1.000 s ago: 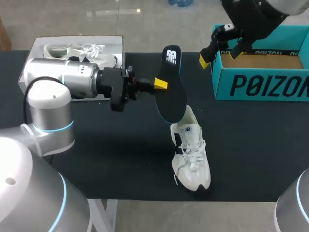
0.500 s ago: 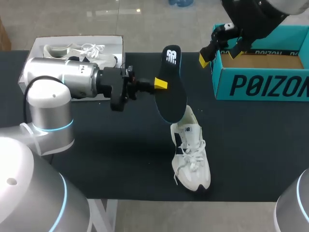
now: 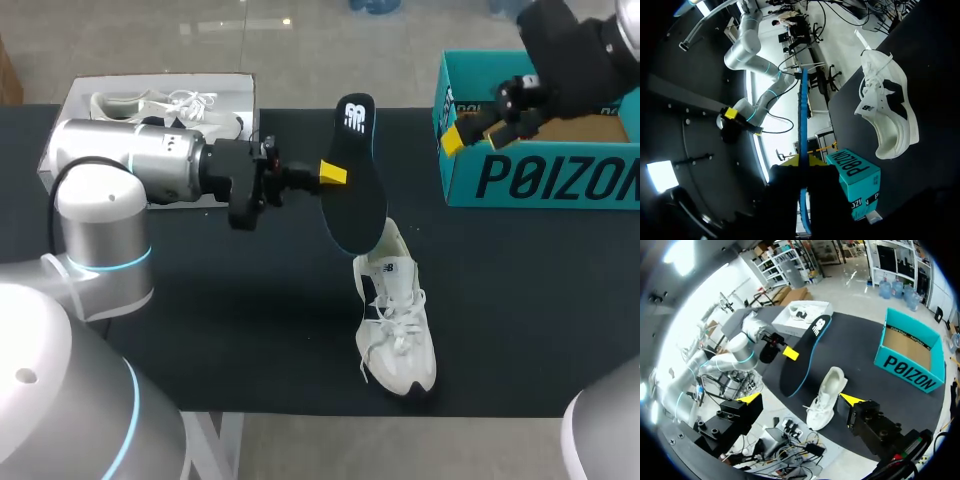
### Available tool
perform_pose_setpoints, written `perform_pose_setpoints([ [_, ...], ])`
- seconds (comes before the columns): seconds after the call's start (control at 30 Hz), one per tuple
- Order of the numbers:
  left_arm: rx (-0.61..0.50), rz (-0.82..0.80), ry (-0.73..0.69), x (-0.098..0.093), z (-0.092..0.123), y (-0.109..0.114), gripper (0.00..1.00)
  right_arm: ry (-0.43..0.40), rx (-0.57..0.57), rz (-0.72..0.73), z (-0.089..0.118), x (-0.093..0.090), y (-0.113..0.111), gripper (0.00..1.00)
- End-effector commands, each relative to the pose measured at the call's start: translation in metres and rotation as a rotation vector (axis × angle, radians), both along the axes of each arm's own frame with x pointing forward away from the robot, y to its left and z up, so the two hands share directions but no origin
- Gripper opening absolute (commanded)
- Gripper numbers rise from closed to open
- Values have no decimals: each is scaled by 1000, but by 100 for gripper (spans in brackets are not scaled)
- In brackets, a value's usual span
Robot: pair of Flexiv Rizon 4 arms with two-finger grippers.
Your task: Take the shoe out of the shoebox, open the shoe tongue, remove and reinsert the insole, then place the shoe into the shoebox
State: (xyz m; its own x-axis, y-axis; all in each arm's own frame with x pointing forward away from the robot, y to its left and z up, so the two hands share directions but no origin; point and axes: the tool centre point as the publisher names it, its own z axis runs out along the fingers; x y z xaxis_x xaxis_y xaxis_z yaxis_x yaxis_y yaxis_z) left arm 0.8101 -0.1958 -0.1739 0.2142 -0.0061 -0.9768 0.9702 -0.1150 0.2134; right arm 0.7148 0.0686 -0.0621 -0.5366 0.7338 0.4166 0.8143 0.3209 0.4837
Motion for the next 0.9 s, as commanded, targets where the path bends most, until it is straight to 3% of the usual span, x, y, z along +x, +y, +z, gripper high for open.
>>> perform_pose_setpoints([
  [0.03,-3,2,-2,0,-1,-2,0,-76,462,30,-33,4,-5,100],
  [0.43,-3,2,-2,0,-1,-2,0,-24,585,68,-43,37,7,100],
  [0.73,-3,2,-2,0,-1,-2,0,130,573,111,-54,56,12,100],
  [0.9,-3,2,-2,0,-1,-2,0,177,577,134,-62,69,13,100],
])
